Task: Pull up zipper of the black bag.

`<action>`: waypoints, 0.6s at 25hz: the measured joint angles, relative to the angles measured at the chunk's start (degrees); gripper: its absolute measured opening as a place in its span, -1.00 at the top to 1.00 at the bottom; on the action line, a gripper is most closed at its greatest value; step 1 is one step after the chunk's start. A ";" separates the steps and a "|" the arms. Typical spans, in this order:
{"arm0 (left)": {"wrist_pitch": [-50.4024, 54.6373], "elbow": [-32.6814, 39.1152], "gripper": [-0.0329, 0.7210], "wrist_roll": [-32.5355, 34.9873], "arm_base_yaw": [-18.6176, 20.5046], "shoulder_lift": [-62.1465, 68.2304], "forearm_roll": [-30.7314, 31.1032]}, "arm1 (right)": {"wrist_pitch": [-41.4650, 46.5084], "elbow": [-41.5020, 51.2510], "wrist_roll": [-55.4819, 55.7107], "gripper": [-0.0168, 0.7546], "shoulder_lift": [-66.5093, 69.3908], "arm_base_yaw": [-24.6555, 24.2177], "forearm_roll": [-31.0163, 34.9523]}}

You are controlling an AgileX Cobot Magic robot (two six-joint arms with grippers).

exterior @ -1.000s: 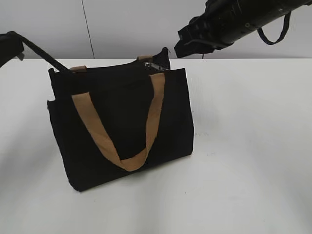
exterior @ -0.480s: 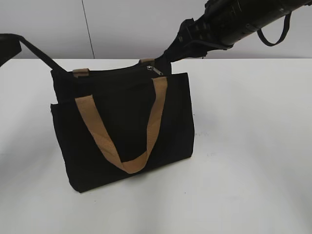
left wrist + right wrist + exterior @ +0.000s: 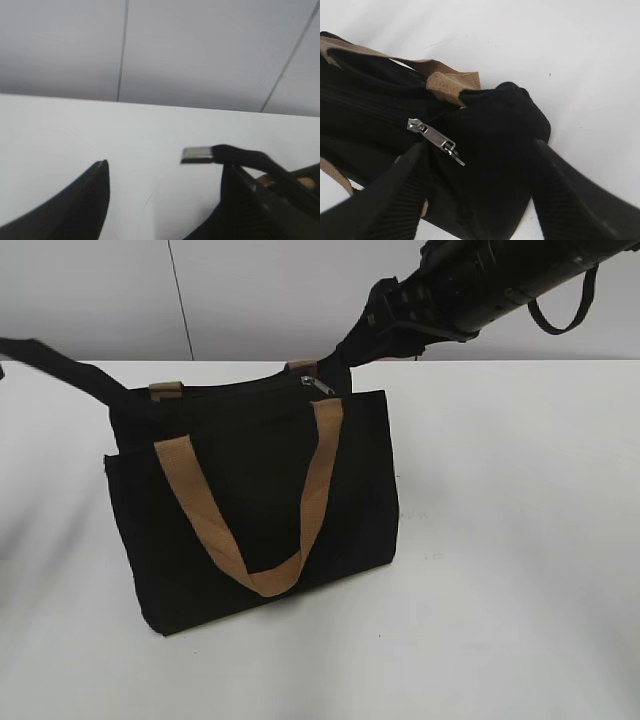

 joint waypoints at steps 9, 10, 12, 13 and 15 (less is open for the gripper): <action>17.80 -0.13 -0.46 -0.05 1.70 0.61 -7.72 | -0.05 0.00 0.07 -0.30 -0.05 -0.05 0.00; 19.76 -0.42 -0.46 -0.05 1.70 1.04 -8.11 | -0.05 0.00 0.07 -0.30 -0.05 -0.05 0.00; 24.37 -1.39 -0.46 -0.05 1.62 1.92 -8.11 | -0.05 0.00 0.33 -0.30 -0.05 -0.05 -0.63; 27.43 -2.16 -0.45 -0.05 1.56 2.47 -8.48 | 0.01 0.00 0.68 -0.30 -0.05 -0.05 -1.43; 33.44 -3.77 -0.42 1.22 1.24 3.71 -10.67 | 0.43 0.00 2.69 -0.30 -0.05 -0.05 -3.52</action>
